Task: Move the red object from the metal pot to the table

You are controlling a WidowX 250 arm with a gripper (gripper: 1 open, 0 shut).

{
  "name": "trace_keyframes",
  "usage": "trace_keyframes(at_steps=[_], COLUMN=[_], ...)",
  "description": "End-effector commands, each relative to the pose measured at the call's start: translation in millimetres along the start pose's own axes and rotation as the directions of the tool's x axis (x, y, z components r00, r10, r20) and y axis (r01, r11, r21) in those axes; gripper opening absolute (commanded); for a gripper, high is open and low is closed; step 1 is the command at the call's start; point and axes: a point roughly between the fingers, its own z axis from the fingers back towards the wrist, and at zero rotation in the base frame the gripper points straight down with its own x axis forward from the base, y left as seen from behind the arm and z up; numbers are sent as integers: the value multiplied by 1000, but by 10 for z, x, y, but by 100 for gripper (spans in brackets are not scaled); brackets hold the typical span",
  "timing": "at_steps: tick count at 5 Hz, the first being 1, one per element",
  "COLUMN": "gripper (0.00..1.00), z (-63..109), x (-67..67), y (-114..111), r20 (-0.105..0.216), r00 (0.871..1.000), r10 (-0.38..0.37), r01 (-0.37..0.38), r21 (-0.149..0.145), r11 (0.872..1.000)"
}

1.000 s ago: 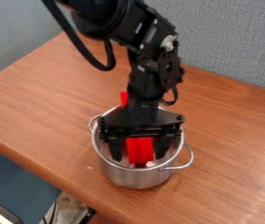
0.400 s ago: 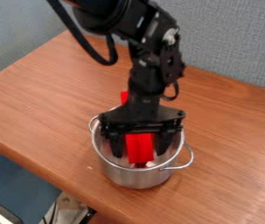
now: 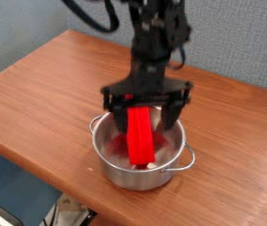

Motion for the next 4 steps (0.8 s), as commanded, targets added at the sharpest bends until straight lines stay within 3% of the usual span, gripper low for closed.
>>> trace_keyframes(at_steps=[1, 4], gripper=[100, 100], z=[385, 246], x=[94, 98], y=[-40, 22], r20=[22, 14], r00=[1000, 999], r10=[-17, -42], r01=[18, 42], r21=[-46, 1], r11=[999, 999])
